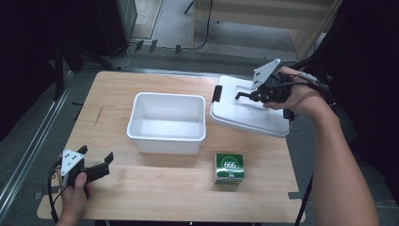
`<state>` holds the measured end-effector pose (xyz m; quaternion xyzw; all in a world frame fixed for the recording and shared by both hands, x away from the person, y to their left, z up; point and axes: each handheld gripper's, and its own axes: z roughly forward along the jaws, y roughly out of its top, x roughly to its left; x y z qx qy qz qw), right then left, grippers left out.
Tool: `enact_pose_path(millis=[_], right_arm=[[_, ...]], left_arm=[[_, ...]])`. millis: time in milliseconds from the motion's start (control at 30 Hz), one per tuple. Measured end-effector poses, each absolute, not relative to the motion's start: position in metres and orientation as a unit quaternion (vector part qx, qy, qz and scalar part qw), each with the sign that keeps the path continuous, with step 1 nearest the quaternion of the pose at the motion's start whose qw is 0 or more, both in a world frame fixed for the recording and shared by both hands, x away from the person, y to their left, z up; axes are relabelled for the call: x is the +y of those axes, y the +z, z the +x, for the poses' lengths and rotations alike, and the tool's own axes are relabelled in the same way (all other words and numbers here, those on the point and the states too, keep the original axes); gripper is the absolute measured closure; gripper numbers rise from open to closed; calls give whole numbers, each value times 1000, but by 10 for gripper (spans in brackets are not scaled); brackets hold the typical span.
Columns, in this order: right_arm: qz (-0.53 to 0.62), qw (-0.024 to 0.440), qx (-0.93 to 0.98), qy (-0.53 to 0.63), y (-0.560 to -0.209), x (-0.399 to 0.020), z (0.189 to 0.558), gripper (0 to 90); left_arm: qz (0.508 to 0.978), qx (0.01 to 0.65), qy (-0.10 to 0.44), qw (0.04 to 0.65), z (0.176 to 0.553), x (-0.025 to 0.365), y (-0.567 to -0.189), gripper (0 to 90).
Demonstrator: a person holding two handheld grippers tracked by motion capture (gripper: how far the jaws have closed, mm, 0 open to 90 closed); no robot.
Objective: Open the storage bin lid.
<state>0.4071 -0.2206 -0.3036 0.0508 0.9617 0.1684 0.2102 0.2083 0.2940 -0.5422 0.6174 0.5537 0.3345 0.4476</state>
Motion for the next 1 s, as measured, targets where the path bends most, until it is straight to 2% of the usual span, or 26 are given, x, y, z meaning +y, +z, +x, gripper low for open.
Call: enact_pose_path(millis=[467, 733, 1000], right_arm=[[78, 210, 961, 159, -345, -245, 415, 860], [92, 214, 962, 146, -366, -248, 421, 861], [98, 198, 965, 144, -389, -246, 426, 861]], left_arm=[[619, 553, 336, 445, 208, 293, -542, 45], [617, 553, 334, 449, 208, 294, -542, 45], [617, 554, 333, 449, 208, 294, -542, 45]])
